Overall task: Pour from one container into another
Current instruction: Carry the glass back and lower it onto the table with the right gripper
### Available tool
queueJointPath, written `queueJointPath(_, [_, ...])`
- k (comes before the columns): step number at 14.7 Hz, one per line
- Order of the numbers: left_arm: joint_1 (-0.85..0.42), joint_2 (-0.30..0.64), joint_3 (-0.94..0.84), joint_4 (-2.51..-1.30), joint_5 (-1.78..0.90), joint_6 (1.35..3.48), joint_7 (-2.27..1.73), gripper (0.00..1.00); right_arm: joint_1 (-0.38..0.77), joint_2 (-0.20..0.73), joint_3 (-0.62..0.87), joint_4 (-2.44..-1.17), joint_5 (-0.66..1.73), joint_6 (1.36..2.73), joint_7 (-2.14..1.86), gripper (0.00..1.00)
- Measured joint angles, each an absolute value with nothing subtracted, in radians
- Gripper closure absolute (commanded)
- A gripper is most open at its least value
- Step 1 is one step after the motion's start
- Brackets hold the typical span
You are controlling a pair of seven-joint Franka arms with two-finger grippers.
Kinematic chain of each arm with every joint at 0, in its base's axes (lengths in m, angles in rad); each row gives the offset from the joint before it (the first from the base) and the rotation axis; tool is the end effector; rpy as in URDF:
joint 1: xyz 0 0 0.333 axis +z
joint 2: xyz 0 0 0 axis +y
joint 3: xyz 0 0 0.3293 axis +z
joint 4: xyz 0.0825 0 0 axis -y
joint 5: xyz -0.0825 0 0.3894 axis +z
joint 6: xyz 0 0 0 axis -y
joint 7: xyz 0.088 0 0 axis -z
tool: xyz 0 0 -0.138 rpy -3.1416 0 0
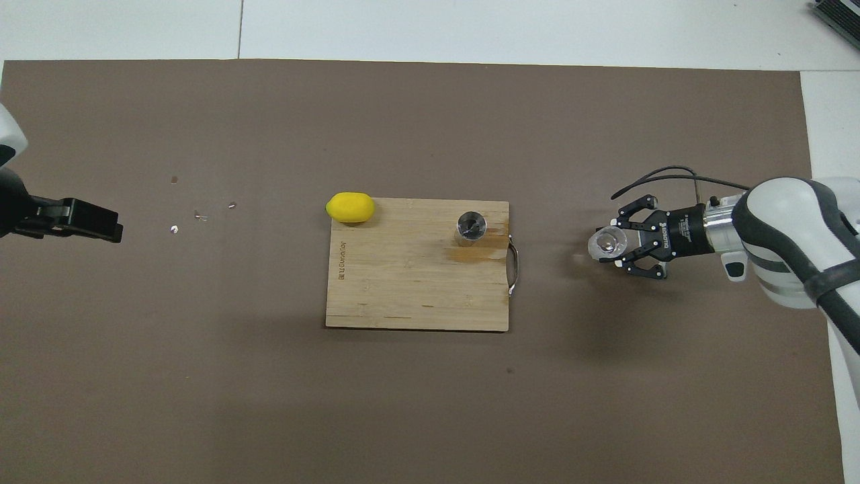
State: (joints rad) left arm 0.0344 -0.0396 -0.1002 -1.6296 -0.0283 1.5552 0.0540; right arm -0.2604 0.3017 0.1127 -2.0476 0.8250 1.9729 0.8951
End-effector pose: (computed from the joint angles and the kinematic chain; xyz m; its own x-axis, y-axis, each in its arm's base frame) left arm 0.5420 -0.0407 0.5993 0.9922 -0.1197 -0.0336 -0.1188 -0.9926 0.0262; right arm 0.5680 -0.0166 0.2720 0.0194 -0.6967 -0.7171 -0.9985 -0.0496 0.0211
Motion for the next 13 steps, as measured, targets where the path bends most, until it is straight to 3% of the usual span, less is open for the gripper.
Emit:
queueJointPath(4, [0.034, -0.04, -0.1, -1.63, -0.028, 1.555, 0.054, 0.0, -0.347, 0.327, 0.113, -2.077, 0.825, 1.933, 0.77, 1.0])
queueJointPath(10, [0.034, -0.04, -0.1, -1.63, -0.028, 1.555, 0.054, 0.0, -0.388, 0.332, 0.113, -2.112, 0.825, 1.923, 0.706, 1.0])
queueJointPath(11, [0.034, -0.04, -0.1, -1.63, -0.028, 1.555, 0.054, 0.0, -0.397, 0.333, 0.112, -2.12, 0.825, 1.924, 0.692, 0.61])
queueJointPath(13, [0.034, -0.04, -0.1, -1.63, -0.028, 1.555, 0.054, 0.0, -0.41, 0.334, 0.112, -2.135, 0.825, 1.945, 0.686, 0.0])
